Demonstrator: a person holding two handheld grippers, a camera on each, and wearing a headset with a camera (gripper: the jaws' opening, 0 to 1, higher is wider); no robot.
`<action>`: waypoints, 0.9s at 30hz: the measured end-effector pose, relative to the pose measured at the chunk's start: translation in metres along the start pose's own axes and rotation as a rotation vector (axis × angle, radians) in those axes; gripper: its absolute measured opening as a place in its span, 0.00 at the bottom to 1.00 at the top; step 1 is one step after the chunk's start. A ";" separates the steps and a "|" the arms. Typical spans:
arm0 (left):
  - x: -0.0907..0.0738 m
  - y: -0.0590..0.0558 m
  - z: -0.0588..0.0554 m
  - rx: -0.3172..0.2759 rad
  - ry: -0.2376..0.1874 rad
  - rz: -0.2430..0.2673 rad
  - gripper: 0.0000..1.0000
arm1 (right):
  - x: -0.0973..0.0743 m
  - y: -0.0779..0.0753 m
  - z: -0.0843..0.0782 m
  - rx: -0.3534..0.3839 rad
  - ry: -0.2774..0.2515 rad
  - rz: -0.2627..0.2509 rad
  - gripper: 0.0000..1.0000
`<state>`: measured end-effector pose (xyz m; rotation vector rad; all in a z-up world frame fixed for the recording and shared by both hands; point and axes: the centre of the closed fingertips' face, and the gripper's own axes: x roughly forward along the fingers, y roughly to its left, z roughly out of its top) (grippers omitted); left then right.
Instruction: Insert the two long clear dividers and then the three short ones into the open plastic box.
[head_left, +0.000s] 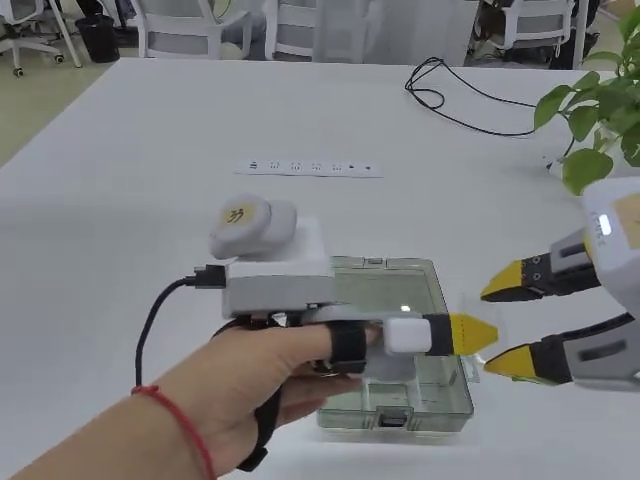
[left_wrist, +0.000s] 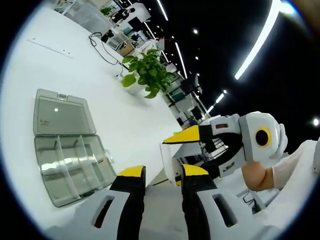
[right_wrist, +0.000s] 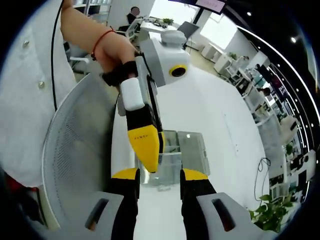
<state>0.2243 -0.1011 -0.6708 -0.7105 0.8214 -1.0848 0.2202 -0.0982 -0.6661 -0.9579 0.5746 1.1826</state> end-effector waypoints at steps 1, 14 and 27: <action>0.000 0.001 0.000 -0.005 0.001 0.002 0.22 | 0.000 0.001 0.001 -0.002 0.004 0.000 0.33; 0.004 -0.003 -0.005 -0.017 0.014 -0.006 0.04 | 0.002 0.006 0.002 -0.018 0.031 0.009 0.33; 0.004 -0.005 -0.008 -0.011 0.023 -0.012 0.00 | 0.002 0.008 0.002 -0.023 0.037 0.016 0.33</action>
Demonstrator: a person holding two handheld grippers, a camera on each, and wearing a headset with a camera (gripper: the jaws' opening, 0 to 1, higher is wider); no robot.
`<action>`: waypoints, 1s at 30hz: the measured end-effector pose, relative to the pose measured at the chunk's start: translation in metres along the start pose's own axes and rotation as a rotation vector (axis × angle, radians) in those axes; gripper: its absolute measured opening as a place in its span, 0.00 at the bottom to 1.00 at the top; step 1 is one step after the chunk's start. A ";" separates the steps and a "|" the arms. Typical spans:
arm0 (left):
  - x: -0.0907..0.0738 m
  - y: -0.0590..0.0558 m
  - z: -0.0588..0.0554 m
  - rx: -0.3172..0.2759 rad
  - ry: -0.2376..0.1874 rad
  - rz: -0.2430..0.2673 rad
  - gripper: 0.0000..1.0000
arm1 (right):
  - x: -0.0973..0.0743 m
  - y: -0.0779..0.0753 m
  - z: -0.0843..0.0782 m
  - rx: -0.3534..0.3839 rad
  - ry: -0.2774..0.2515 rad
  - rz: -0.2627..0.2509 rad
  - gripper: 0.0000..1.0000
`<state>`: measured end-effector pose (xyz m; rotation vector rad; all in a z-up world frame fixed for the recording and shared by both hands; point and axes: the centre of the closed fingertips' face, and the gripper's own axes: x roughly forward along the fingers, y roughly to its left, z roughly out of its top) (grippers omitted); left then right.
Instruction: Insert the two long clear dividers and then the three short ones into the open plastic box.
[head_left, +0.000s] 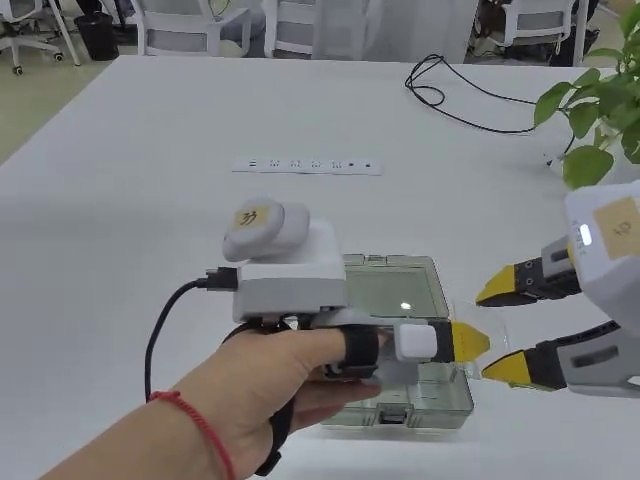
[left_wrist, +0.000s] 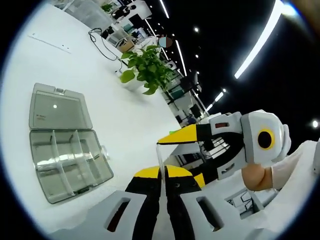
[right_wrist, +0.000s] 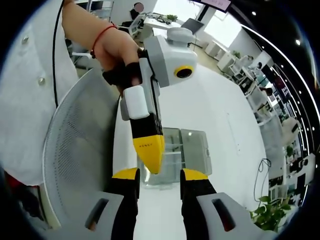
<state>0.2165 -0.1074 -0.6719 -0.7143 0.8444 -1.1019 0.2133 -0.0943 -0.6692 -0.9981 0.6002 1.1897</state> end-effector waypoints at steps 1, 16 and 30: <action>0.000 0.000 0.000 -0.001 -0.002 0.001 0.00 | 0.000 0.000 0.000 -0.002 0.000 -0.002 0.33; -0.004 0.003 0.001 0.027 -0.010 0.014 0.00 | -0.005 -0.003 0.003 0.004 -0.030 -0.003 0.34; -0.016 -0.008 -0.015 0.482 0.079 -0.056 0.00 | -0.025 -0.008 0.015 0.173 -0.256 0.232 0.24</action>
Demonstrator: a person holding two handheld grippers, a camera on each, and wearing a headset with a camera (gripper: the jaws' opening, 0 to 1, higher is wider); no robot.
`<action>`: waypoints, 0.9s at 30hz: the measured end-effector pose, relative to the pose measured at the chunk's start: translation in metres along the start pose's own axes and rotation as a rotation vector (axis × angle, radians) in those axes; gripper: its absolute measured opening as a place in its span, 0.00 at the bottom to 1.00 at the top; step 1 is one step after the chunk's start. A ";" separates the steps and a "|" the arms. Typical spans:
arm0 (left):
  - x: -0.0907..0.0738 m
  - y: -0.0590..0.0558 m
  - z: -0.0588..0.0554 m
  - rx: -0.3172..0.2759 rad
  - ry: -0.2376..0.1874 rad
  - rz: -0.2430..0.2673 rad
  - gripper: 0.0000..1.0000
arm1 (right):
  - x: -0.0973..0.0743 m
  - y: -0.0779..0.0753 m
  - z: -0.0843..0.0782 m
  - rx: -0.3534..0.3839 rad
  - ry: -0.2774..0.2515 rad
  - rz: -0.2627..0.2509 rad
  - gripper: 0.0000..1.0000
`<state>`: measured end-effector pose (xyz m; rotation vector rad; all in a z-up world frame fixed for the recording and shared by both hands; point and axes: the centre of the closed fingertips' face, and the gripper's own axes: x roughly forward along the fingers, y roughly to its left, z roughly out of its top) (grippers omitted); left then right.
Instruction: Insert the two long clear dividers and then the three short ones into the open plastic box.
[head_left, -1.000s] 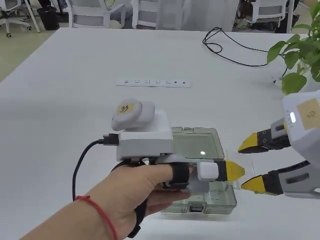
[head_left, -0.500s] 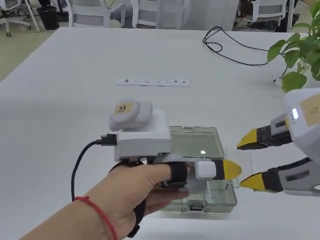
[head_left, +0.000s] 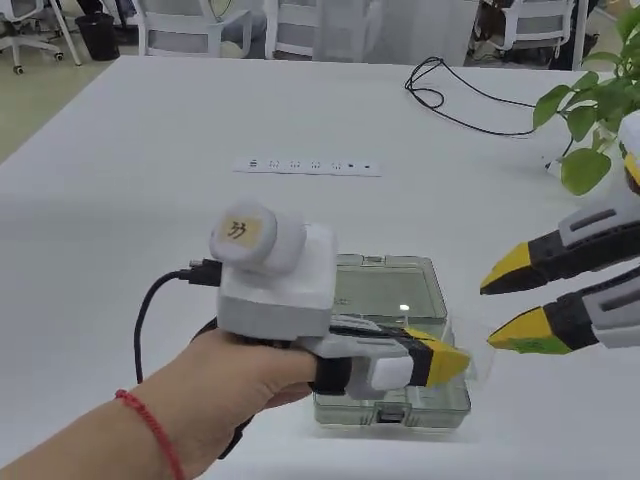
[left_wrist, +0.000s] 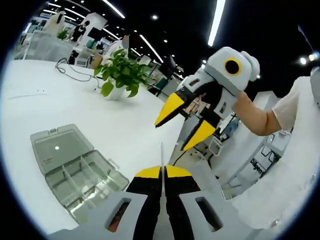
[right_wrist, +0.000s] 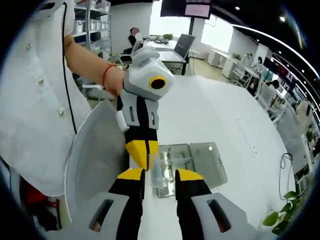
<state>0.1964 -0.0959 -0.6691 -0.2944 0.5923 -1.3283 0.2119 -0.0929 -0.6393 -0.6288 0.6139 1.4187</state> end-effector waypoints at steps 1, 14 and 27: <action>-0.001 -0.001 0.001 0.029 -0.004 -0.009 0.00 | -0.001 0.002 0.000 0.018 -0.014 0.029 0.23; -0.007 -0.017 -0.003 0.203 0.012 -0.077 0.00 | 0.007 0.026 0.004 0.053 -0.021 0.264 0.15; -0.008 -0.020 -0.001 0.238 0.002 -0.097 0.00 | 0.014 0.035 0.003 0.063 -0.016 0.343 0.08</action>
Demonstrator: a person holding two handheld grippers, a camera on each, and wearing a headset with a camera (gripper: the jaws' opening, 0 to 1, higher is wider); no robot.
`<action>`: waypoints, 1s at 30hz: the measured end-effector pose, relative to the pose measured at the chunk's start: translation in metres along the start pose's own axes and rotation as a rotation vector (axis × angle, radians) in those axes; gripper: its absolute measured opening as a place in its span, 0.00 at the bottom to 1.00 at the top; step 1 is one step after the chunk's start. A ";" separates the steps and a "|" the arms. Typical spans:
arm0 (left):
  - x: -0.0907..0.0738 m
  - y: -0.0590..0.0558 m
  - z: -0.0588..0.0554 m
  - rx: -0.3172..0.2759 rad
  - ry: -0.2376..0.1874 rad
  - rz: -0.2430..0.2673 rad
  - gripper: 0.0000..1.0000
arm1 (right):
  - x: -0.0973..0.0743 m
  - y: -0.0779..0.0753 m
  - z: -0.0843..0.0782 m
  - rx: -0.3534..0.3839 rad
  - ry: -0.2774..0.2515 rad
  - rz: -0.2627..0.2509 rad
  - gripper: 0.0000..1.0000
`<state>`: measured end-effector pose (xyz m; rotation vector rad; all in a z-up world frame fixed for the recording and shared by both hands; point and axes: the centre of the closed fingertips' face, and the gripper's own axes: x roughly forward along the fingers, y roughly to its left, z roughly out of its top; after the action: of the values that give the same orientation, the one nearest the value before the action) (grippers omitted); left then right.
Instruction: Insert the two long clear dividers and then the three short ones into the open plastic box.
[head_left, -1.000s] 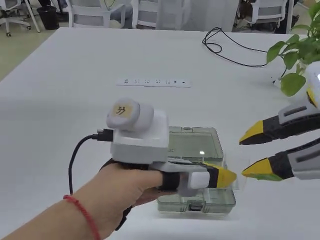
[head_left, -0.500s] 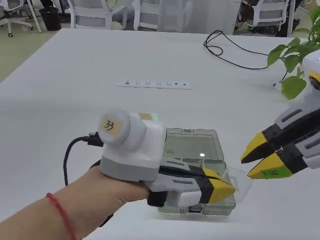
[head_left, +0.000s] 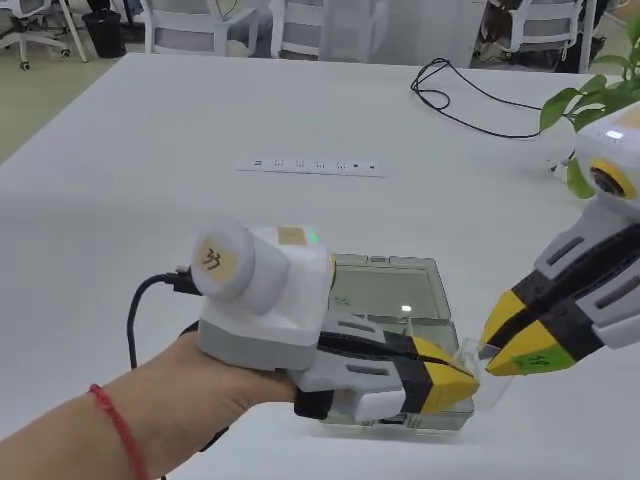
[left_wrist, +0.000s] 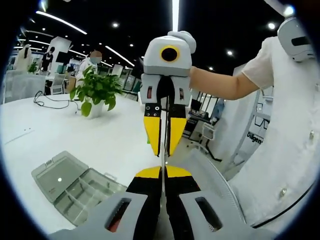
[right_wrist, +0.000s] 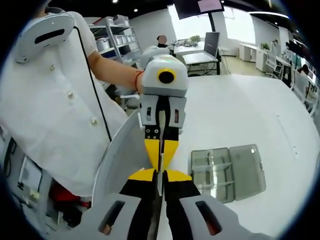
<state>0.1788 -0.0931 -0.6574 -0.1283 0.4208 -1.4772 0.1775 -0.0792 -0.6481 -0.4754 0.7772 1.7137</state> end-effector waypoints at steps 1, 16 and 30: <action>0.000 0.000 0.000 0.002 -0.001 0.000 0.00 | 0.000 -0.001 0.000 0.001 0.000 0.001 0.07; 0.001 0.000 -0.001 0.030 0.008 0.001 0.00 | 0.002 0.000 -0.004 -0.001 0.000 0.008 0.03; 0.000 0.003 0.000 0.033 -0.006 0.021 0.00 | 0.001 -0.004 -0.003 -0.009 -0.008 -0.013 0.03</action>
<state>0.1818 -0.0925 -0.6586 -0.1015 0.3915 -1.4623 0.1806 -0.0800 -0.6522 -0.4788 0.7595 1.7069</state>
